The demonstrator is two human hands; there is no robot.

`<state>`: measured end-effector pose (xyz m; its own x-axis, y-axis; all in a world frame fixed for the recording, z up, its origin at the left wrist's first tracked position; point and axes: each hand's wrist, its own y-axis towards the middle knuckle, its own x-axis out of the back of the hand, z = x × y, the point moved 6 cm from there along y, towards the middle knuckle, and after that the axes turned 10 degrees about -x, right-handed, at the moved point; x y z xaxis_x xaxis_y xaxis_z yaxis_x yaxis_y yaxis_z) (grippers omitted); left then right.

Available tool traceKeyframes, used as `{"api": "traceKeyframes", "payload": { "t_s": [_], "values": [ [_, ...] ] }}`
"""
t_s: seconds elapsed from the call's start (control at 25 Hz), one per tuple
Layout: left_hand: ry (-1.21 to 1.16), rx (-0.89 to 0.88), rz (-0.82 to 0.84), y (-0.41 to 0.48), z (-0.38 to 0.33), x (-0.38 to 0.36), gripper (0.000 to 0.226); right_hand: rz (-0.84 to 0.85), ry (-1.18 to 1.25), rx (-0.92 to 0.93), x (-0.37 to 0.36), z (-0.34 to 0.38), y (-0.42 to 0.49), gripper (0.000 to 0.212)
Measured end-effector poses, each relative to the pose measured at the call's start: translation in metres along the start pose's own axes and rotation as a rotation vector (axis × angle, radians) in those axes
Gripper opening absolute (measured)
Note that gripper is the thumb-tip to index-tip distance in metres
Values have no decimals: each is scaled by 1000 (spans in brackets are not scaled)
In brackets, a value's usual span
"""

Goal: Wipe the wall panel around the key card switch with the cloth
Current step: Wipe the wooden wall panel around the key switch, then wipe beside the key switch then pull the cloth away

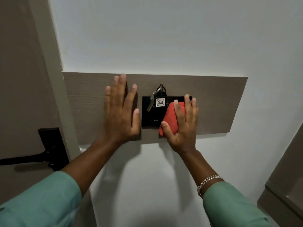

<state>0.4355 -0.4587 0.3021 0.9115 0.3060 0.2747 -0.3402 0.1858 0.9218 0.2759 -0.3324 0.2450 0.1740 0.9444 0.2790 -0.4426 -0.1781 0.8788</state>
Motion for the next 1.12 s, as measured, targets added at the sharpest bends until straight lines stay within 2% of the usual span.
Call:
{"api": "traceKeyframes", "payload": {
  "t_s": [0.12,0.28,0.44,0.56,0.64,0.72,0.76,0.88,1.0,1.12],
  "values": [
    [-157,17,-43,-13,-54,2,55,59,29,28,0,1,1,75],
    [-245,204,26,4,-87,-14,51,98,199,50,12,-13,6,92],
    [-289,370,-2,14,-98,-20,44,130,304,37,22,-19,12,100],
    [-355,314,-22,23,-118,-23,24,167,402,20,37,-28,13,97],
    [-560,270,16,29,-141,-35,18,168,508,-103,55,-53,2,103],
    [-744,362,72,29,-167,-52,12,211,663,-352,79,-90,-19,108],
    [-811,435,95,25,-181,-63,11,248,741,-503,89,-111,-33,103],
    [-974,660,172,7,-242,-118,12,304,857,-883,121,-186,-75,72],
    [-1077,916,305,-29,-311,-186,14,274,792,-1113,160,-265,-108,44],
    [-1279,1220,525,-69,-403,-255,13,295,563,-1232,207,-353,-140,36]
  ]
}}
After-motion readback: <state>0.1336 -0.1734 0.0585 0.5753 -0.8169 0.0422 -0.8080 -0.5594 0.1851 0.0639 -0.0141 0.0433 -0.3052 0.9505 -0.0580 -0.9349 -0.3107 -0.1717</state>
